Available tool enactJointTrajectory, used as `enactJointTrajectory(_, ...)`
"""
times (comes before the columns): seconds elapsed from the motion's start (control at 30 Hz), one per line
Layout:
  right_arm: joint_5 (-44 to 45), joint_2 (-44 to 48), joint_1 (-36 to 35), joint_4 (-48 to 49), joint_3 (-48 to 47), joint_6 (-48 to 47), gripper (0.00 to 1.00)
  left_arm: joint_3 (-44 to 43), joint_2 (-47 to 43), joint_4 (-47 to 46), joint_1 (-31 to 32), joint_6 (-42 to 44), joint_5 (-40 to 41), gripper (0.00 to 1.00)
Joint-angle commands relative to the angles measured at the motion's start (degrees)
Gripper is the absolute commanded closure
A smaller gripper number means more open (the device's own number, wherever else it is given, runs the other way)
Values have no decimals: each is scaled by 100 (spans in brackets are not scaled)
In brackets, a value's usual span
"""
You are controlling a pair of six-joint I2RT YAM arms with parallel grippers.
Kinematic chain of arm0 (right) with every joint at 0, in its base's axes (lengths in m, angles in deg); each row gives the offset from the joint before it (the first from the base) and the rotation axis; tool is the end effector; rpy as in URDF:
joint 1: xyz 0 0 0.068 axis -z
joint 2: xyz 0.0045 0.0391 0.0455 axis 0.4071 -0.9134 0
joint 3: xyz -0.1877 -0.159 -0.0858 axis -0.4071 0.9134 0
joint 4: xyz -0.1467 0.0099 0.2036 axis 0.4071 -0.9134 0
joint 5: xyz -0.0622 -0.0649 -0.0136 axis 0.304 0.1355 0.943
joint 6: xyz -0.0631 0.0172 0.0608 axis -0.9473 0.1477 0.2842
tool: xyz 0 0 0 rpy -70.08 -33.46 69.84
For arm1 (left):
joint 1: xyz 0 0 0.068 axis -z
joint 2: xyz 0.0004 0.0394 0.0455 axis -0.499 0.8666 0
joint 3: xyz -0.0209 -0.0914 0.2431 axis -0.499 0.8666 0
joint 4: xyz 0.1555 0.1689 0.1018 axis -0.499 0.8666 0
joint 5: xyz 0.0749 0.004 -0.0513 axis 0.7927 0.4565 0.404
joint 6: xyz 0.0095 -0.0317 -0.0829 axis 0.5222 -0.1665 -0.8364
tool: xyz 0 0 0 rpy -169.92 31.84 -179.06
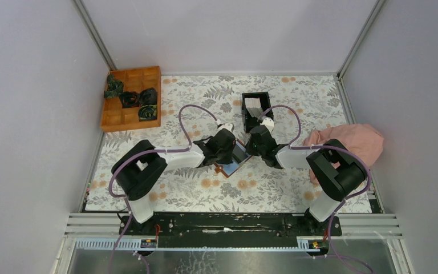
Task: Put the credit cards into the card holder
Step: Insert the credit card into the card holder.
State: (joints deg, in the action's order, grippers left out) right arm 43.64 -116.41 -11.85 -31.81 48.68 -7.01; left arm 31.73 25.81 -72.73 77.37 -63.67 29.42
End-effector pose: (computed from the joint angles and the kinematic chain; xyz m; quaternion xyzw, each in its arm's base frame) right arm 0.2924 0.1903 0.1100 0.0606 0.8865 0.1915 0.4169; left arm 0.2549 -0.2661 0.1109 0.0704 0.9390 -0.1902 0.2778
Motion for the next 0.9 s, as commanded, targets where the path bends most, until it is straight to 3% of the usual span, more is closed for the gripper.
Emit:
enactJointTrajectory(0.0, -121, -395, -7, -854, 156, -153, 95, -150, 258, 84, 112, 145, 358, 100)
enactJointTrajectory(0.87, -210, -300, -7, -731, 406, -69, 95, -525, 684, -212, 313, -12, 746, 100)
